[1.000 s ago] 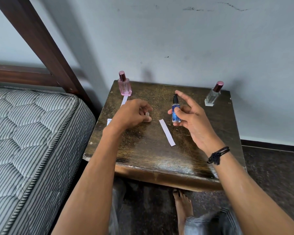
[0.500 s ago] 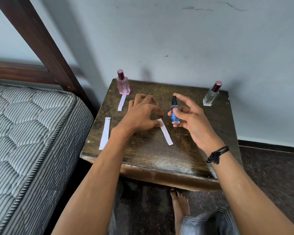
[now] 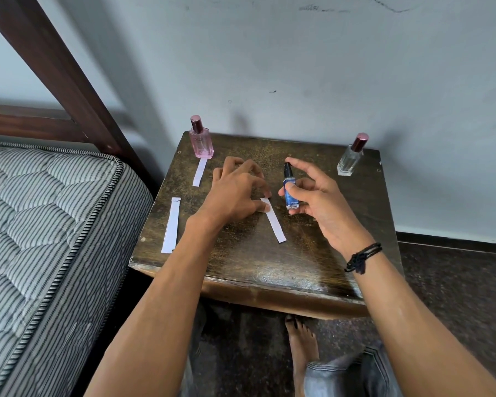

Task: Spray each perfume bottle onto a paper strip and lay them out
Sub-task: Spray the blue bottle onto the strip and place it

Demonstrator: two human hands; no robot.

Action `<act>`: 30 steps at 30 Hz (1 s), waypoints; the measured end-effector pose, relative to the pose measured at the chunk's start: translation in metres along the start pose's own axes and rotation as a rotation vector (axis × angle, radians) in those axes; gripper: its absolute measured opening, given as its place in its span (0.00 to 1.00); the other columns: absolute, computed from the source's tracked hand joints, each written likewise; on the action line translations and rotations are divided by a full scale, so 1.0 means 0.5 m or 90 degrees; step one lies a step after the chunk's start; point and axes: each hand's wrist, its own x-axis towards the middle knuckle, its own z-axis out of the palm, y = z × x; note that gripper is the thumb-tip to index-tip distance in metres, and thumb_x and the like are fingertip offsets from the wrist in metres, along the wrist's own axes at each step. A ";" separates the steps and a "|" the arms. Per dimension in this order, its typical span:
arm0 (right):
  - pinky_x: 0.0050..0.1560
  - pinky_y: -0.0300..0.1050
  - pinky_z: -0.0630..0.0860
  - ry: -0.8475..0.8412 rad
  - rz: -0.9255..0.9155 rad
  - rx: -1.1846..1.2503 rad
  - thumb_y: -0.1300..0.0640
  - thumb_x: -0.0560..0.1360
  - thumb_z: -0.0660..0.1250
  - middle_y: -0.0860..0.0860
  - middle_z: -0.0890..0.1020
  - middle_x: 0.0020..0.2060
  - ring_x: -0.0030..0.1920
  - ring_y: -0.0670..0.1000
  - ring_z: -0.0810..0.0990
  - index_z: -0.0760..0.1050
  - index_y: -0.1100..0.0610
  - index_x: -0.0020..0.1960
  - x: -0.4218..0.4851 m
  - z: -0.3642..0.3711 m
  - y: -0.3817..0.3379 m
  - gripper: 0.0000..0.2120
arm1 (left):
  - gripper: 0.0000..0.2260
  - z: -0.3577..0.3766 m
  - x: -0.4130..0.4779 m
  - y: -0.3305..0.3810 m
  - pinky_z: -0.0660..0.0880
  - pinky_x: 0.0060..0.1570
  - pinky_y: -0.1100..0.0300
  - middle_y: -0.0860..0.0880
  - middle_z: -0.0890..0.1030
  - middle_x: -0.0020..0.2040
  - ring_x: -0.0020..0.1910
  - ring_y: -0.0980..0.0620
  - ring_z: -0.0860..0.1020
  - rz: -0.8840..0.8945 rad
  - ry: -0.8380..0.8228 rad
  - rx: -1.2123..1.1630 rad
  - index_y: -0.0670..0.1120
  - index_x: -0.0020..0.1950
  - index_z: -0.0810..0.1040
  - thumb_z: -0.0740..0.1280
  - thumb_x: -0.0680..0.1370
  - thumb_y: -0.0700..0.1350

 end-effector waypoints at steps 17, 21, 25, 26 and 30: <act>0.41 0.43 0.79 0.000 0.012 -0.031 0.64 0.80 0.69 0.63 0.84 0.49 0.44 0.46 0.83 0.74 0.47 0.72 0.001 0.004 0.001 0.23 | 0.09 0.003 -0.002 0.003 0.62 0.65 0.46 0.61 0.76 0.59 0.69 0.51 0.62 0.011 0.026 0.009 0.56 0.44 0.86 0.77 0.69 0.59; 0.41 0.45 0.79 0.001 0.021 -0.033 0.63 0.79 0.70 0.62 0.85 0.48 0.43 0.48 0.82 0.75 0.47 0.71 0.002 0.004 0.001 0.23 | 0.08 0.001 0.000 -0.001 0.63 0.62 0.47 0.59 0.79 0.58 0.68 0.52 0.64 0.042 0.034 -0.035 0.56 0.45 0.83 0.74 0.72 0.58; 0.43 0.47 0.79 0.010 0.020 -0.038 0.63 0.78 0.71 0.66 0.83 0.49 0.46 0.53 0.81 0.76 0.46 0.69 0.001 0.004 0.001 0.22 | 0.06 -0.013 0.001 0.001 0.61 0.63 0.51 0.58 0.80 0.53 0.67 0.54 0.69 0.036 0.052 -0.115 0.54 0.47 0.84 0.75 0.74 0.54; 0.43 0.48 0.79 0.011 0.019 -0.041 0.63 0.78 0.71 0.67 0.82 0.50 0.46 0.54 0.80 0.76 0.45 0.69 0.000 0.004 0.001 0.22 | 0.06 -0.015 0.001 0.002 0.62 0.64 0.51 0.59 0.79 0.50 0.66 0.54 0.70 0.033 0.053 -0.135 0.53 0.47 0.84 0.75 0.74 0.53; 0.42 0.47 0.79 0.010 0.018 -0.062 0.62 0.78 0.71 0.67 0.82 0.50 0.46 0.54 0.80 0.76 0.45 0.69 -0.001 0.004 -0.001 0.22 | 0.05 -0.016 0.002 -0.002 0.69 0.65 0.42 0.65 0.78 0.41 0.58 0.54 0.74 0.031 0.049 -0.191 0.53 0.47 0.83 0.76 0.73 0.51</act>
